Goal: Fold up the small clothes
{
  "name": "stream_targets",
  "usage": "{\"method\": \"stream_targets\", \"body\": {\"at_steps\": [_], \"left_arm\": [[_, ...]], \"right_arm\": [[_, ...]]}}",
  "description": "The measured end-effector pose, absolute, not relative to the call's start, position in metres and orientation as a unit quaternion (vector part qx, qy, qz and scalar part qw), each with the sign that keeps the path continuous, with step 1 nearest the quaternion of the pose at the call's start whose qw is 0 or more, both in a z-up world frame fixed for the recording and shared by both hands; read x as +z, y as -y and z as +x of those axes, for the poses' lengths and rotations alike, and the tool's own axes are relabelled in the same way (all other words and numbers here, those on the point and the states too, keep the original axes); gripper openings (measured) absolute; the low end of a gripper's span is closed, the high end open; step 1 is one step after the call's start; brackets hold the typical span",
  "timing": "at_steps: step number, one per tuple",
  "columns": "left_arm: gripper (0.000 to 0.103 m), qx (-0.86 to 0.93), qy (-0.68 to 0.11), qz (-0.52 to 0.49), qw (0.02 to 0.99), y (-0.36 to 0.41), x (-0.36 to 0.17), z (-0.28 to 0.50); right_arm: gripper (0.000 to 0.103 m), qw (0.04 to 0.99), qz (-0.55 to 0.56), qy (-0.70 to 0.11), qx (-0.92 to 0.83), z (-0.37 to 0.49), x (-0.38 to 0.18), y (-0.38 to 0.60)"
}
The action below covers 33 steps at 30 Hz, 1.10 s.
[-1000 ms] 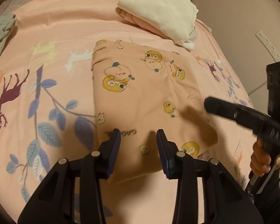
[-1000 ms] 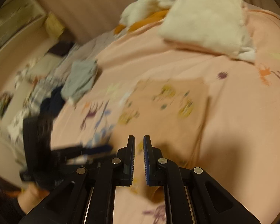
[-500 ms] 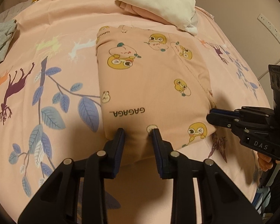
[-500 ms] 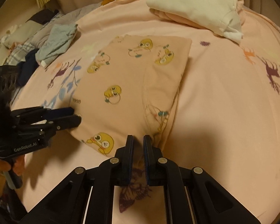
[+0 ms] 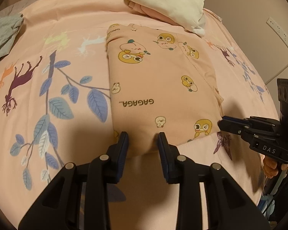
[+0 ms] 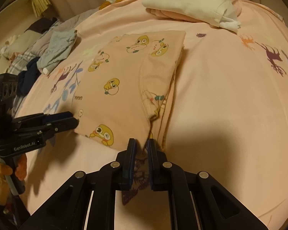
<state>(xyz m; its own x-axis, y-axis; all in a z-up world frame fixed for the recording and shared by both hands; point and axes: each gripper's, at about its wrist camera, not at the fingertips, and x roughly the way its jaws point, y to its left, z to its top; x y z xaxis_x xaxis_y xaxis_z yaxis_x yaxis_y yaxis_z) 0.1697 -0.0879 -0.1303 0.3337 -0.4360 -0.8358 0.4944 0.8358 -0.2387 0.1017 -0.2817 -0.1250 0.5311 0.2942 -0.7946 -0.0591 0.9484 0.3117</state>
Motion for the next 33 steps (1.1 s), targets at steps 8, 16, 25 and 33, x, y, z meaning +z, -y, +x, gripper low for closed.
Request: {"method": "stream_targets", "body": {"at_steps": [8, 16, 25, 33], "left_arm": [[0.043, -0.258, -0.511, 0.019, 0.82, 0.068, -0.13, 0.169], [0.057, -0.245, -0.509, -0.016, 0.825, 0.054, -0.125, 0.176], [0.059, -0.245, -0.513, -0.021, 0.823, 0.054, -0.127, 0.177], [0.065, -0.244, -0.513, -0.03, 0.822, 0.056, -0.129, 0.184]], "right_arm": [[0.013, 0.863, 0.142, -0.478, 0.084, 0.089, -0.126, 0.295], [0.02, 0.863, 0.168, -0.47, 0.078, 0.084, -0.121, 0.306], [0.046, 0.861, 0.198, -0.461, 0.088, 0.084, -0.121, 0.307], [0.046, 0.861, 0.237, -0.439, 0.105, 0.088, -0.118, 0.313]]}}
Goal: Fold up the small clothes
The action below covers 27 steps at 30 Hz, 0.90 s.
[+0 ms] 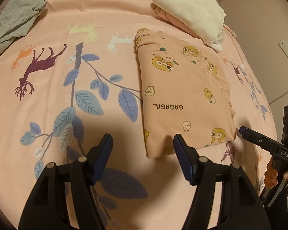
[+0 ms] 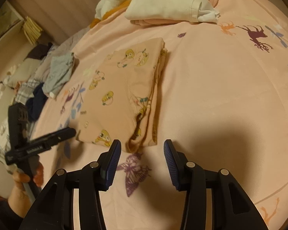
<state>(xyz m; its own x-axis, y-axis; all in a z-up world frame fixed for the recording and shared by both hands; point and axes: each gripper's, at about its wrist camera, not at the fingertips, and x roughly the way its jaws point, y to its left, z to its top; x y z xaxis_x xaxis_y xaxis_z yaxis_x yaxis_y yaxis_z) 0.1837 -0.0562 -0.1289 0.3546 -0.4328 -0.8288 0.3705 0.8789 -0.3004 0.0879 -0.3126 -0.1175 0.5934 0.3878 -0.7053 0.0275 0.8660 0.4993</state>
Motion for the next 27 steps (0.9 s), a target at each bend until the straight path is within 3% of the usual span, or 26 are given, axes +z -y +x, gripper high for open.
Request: {"method": "stream_targets", "body": {"at_steps": [13, 15, 21, 27], "left_arm": [[0.064, -0.244, -0.485, -0.026, 0.839, 0.077, -0.116, 0.213], [0.06, -0.245, -0.479, -0.025, 0.842, 0.083, -0.113, 0.222], [0.035, -0.239, -0.482, -0.003, 0.843, 0.103, -0.119, 0.245], [0.038, -0.248, -0.495, -0.005, 0.833, 0.102, -0.132, 0.252]], "right_arm": [[0.046, 0.884, 0.242, -0.384, 0.115, 0.116, -0.096, 0.305], [0.046, 0.889, 0.233, -0.377, 0.115, 0.125, -0.094, 0.3], [0.043, 0.892, 0.212, -0.385, 0.109, 0.149, -0.101, 0.29], [0.039, 0.881, 0.189, -0.423, 0.1, 0.164, -0.116, 0.289]]}}
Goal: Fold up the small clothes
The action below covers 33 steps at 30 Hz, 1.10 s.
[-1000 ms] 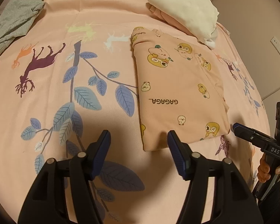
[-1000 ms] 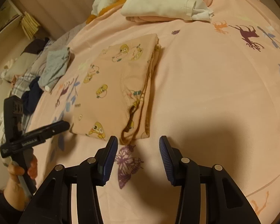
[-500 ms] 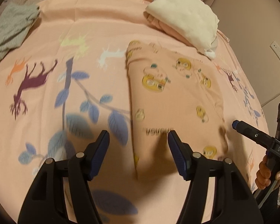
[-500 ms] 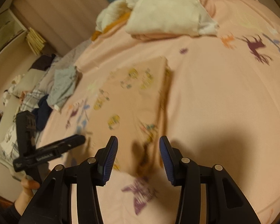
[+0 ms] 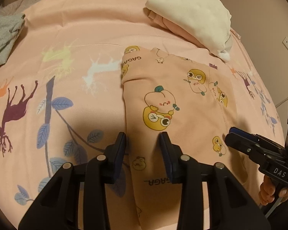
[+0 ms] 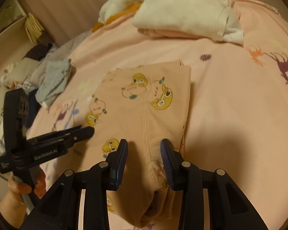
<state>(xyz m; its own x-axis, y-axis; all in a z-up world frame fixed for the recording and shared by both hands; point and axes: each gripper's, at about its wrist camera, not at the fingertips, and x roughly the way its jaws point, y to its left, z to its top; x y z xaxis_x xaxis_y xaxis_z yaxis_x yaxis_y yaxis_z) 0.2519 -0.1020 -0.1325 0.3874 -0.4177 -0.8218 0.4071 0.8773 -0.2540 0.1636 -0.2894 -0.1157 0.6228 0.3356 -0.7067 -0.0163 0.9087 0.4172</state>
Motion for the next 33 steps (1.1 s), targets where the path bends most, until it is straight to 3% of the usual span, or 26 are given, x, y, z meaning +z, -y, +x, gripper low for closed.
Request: {"method": "stream_targets", "body": {"at_steps": [7, 14, 19, 31, 33], "left_arm": [[0.036, -0.245, -0.478, -0.018, 0.843, 0.095, -0.117, 0.264], [0.034, -0.262, -0.495, -0.045, 0.827, 0.092, -0.13, 0.266], [0.038, -0.265, -0.503, -0.068, 0.82, 0.086, -0.133, 0.265], [0.039, -0.275, -0.508, -0.092, 0.811, 0.08, -0.135, 0.266], [0.039, -0.277, -0.509, -0.097, 0.81, 0.078, -0.136, 0.267]], "right_arm": [[0.039, 0.889, 0.214, -0.388, 0.116, 0.165, -0.09, 0.302], [0.039, 0.89, 0.173, -0.401, 0.132, 0.204, -0.079, 0.284], [0.039, 0.895, 0.104, -0.391, 0.19, 0.247, -0.058, 0.234], [0.043, 0.854, -0.055, -0.479, 0.193, 0.303, -0.1, 0.167], [0.037, 0.859, -0.089, -0.468, 0.186, 0.299, -0.103, 0.165]]}}
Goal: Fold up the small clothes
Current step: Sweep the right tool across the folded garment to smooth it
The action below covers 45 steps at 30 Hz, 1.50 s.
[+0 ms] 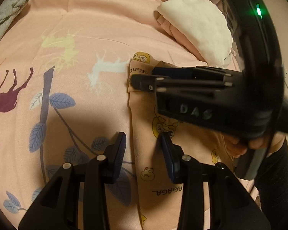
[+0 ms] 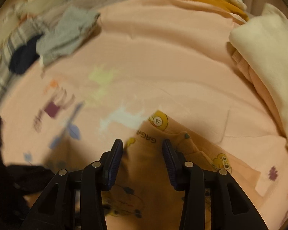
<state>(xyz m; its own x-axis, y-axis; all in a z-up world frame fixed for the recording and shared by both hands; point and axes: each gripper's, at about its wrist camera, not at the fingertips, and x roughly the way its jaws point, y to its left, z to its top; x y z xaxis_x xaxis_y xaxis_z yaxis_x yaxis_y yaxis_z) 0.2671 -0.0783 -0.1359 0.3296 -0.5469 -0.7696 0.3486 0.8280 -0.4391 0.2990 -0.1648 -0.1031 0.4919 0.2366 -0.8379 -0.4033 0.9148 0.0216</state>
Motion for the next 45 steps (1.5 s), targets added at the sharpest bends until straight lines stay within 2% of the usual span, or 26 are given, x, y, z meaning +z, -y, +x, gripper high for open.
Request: {"method": "stream_targets", "body": {"at_steps": [2, 4, 5, 11, 15, 19, 25, 27, 29, 30, 34, 36, 37, 45], "left_arm": [[0.039, -0.277, -0.508, -0.098, 0.81, 0.078, -0.136, 0.267], [0.039, -0.277, -0.507, -0.095, 0.811, 0.078, -0.135, 0.266], [0.039, -0.277, -0.507, -0.094, 0.811, 0.078, -0.135, 0.265], [0.039, -0.276, -0.507, -0.092, 0.811, 0.08, -0.135, 0.268], [0.039, -0.274, -0.511, -0.092, 0.81, 0.081, -0.136, 0.27], [0.039, -0.273, -0.51, -0.088, 0.811, 0.08, -0.135, 0.269], [0.039, -0.272, -0.511, -0.09, 0.811, 0.079, -0.136, 0.268], [0.039, -0.272, -0.51, -0.09, 0.811, 0.08, -0.136, 0.268], [0.039, -0.272, -0.509, -0.089, 0.812, 0.08, -0.136, 0.268], [0.039, -0.273, -0.509, -0.089, 0.812, 0.079, -0.136, 0.268], [0.039, -0.274, -0.509, -0.091, 0.811, 0.079, -0.137, 0.267], [0.039, -0.273, -0.508, -0.092, 0.812, 0.079, -0.137, 0.267], [0.039, -0.272, -0.508, -0.092, 0.812, 0.079, -0.137, 0.266], [0.039, -0.269, -0.51, -0.091, 0.812, 0.08, -0.138, 0.267]], "right_arm": [[0.018, 0.86, -0.095, -0.462, 0.192, 0.296, -0.104, 0.165], [0.007, 0.864, -0.088, -0.455, 0.194, 0.295, -0.103, 0.166], [0.005, 0.865, -0.079, -0.455, 0.196, 0.296, -0.102, 0.168], [0.003, 0.878, -0.066, -0.438, 0.181, 0.302, -0.096, 0.17], [0.003, 0.868, -0.049, -0.461, 0.18, 0.31, -0.103, 0.174], [0.004, 0.87, 0.047, -0.45, 0.197, 0.314, -0.084, 0.198], [0.005, 0.865, 0.023, -0.468, 0.178, 0.325, -0.084, 0.194], [0.009, 0.861, 0.022, -0.476, 0.179, 0.325, -0.09, 0.192], [0.024, 0.856, 0.021, -0.484, 0.18, 0.325, -0.096, 0.189], [0.027, 0.855, 0.02, -0.486, 0.183, 0.325, -0.096, 0.188], [0.029, 0.857, -0.05, -0.484, 0.172, 0.319, -0.102, 0.177], [0.017, 0.864, -0.084, -0.469, 0.166, 0.315, -0.102, 0.174], [0.007, 0.867, -0.093, -0.463, 0.156, 0.315, -0.102, 0.173], [0.0, 0.888, -0.066, -0.443, 0.108, 0.329, -0.097, 0.181]]}}
